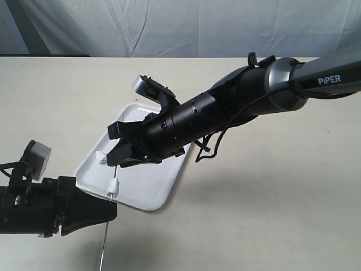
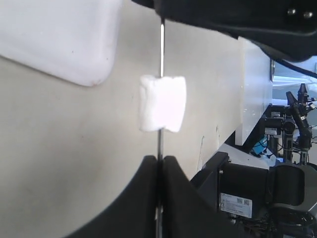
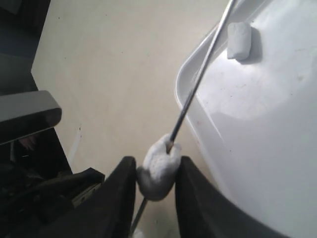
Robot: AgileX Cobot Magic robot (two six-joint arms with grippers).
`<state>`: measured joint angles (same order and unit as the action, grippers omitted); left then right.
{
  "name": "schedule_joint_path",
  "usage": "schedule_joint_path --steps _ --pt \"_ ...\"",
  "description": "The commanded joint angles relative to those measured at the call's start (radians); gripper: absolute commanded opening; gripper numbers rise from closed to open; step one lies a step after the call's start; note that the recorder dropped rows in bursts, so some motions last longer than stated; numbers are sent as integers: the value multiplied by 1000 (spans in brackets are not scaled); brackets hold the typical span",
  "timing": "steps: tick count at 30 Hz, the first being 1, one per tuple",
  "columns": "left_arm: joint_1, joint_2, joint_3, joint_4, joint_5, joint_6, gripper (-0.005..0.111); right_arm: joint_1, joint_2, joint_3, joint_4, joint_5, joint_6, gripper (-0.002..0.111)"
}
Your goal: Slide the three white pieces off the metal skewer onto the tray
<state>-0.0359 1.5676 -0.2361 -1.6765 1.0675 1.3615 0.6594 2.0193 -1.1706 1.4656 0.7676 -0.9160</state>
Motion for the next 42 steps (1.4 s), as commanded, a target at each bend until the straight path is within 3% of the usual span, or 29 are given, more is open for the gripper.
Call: schedule_joint_path --steps 1,11,14,16,18,26,42 --pt "5 -7 32 29 23 -2 0 0 -2 -1 8 -53 -7 27" --pt "5 -7 193 89 89 43 0 -12 -2 -47 -19 -358 -15 27" --pt "5 -7 199 8 63 96 0 -31 -2 -54 -68 -270 -15 27" --pt "5 -7 155 -61 33 112 0 -67 -2 -54 -116 -91 -7 34" --pt "5 -7 76 -12 -12 36 0 -90 -2 -54 -130 35 48 43" --pt "5 -7 -36 -32 -33 -4 0 -71 -2 -51 -95 65 107 43" --pt "5 -7 -63 -13 -77 -30 0 22 -2 -51 -82 38 107 43"
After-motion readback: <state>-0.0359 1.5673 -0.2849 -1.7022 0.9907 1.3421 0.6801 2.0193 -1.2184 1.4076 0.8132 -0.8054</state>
